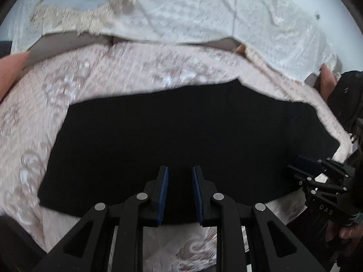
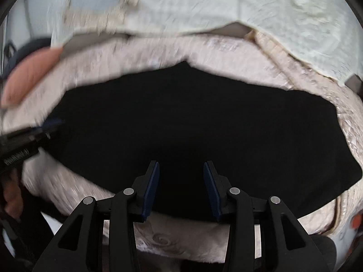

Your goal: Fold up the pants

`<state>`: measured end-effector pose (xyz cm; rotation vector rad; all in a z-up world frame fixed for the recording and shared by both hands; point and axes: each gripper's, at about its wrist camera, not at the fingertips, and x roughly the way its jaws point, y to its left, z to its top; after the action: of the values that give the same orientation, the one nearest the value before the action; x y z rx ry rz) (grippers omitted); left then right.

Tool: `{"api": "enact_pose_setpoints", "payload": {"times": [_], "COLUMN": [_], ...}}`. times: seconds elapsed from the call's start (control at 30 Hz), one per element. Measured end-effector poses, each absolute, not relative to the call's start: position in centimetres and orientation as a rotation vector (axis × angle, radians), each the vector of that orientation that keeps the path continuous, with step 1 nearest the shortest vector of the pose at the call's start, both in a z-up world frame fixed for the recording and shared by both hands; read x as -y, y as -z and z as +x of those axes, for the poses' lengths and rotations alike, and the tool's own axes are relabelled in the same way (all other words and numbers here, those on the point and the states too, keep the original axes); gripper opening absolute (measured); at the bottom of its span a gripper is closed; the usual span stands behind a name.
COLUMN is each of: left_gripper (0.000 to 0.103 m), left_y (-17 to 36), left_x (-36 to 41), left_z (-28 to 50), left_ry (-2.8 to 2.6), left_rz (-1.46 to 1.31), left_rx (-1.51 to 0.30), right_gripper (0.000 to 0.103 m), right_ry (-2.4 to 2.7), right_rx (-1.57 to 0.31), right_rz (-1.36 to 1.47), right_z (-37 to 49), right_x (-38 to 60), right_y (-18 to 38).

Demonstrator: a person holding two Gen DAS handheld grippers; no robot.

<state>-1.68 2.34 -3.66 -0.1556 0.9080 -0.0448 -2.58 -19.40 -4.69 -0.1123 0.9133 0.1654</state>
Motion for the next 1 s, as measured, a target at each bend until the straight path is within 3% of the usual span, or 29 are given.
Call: {"api": "enact_pose_setpoints", "payload": {"times": [0.67, 1.0], "left_gripper": [0.024, 0.024], "left_y": [2.1, 3.8], "left_x": [-6.8, -7.3], "left_z": [-3.2, -3.1], "left_ry": [-0.078, -0.085], "left_rz": [-0.231, -0.219], "left_rx": [-0.877, -0.91], "right_gripper": [0.045, 0.046], "right_ry": [-0.221, -0.229], "right_rx": [-0.855, -0.89], "right_rz": [-0.158, -0.188], "right_z": [-3.6, -3.3], "right_x": [15.8, 14.3], "right_y": [2.7, 4.8]}}
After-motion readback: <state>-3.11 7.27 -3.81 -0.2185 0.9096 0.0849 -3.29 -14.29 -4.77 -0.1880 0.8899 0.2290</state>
